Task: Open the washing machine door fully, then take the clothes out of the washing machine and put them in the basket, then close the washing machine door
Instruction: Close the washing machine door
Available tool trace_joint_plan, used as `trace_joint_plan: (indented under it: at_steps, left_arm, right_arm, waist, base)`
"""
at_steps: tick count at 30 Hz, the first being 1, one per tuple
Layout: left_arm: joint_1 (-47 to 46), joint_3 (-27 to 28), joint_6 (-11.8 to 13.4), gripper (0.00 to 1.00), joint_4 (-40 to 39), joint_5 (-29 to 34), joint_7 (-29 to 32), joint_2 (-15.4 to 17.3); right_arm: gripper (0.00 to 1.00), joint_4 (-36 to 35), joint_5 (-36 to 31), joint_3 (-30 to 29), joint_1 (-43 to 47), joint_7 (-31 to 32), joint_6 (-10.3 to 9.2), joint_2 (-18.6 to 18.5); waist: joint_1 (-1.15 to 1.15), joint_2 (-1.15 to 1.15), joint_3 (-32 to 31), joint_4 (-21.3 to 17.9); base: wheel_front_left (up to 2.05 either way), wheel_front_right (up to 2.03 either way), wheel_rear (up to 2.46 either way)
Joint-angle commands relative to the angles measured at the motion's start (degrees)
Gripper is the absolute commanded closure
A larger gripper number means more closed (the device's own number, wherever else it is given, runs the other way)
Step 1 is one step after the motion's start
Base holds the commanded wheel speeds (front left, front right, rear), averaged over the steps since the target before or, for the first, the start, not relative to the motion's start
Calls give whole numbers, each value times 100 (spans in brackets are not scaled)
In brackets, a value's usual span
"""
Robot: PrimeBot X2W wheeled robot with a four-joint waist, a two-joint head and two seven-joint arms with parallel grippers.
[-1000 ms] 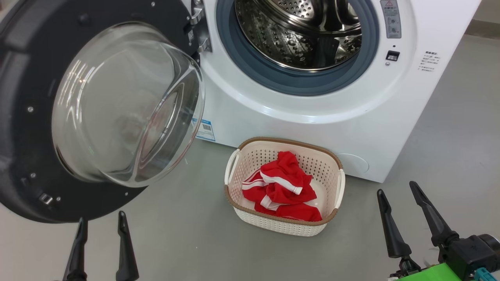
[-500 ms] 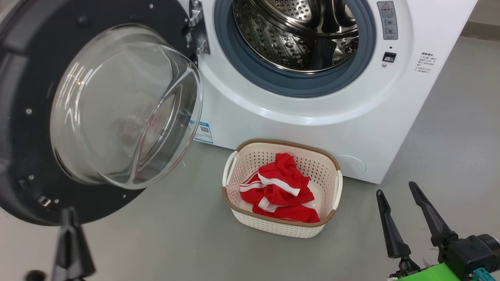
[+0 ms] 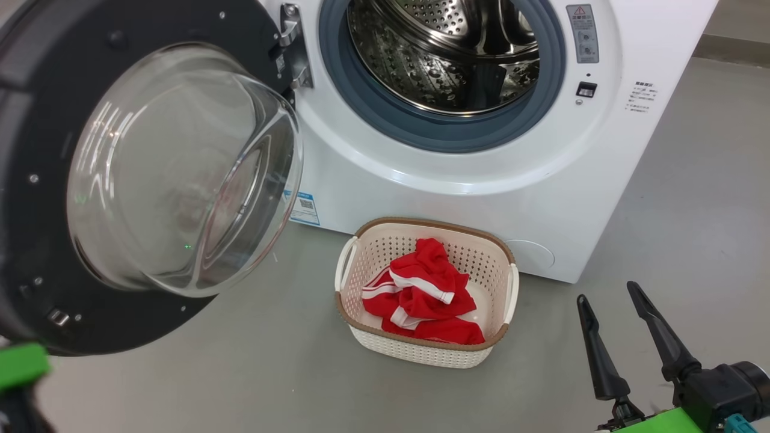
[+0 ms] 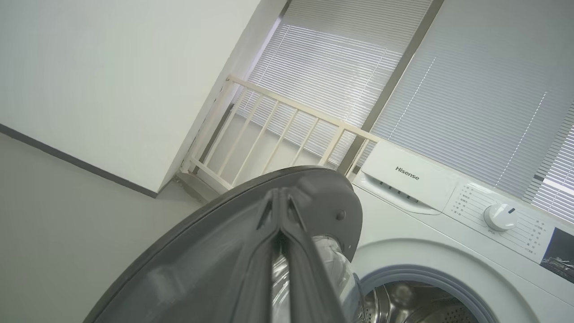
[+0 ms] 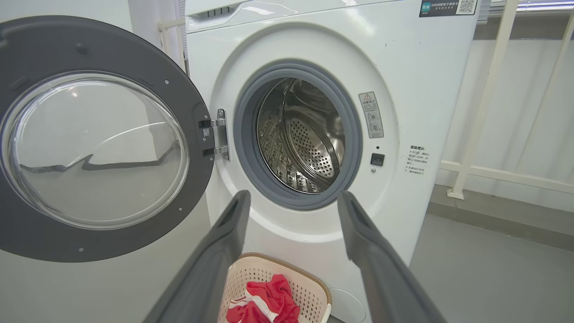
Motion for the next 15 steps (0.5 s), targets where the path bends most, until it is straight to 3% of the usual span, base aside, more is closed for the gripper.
trace_joint_plan:
  at_steps: [1,9,15]
  left_arm:
    - [-350,300,-27,100,-34,-139,113,278]
    - [-1508,913,61,100,986,-1281,945,821]
    - [-2197,1170,249,100,1971,-1644,1475,1417]
  right_arm:
    - [0,-140,-67,186,-104,-37,35,-78]
    - [0,-127,-124,226,-83,-37,35,-78]
    - [0,-144,-139,237,-79,-37,35,-78]
  waist:
    - [0,0,-3,-39]
    - [0,0,-13,-171]
    - [0,0,13,-267]
  base:
    - [0,0,0]
    - [0,0,0]
    - [0,0,0]
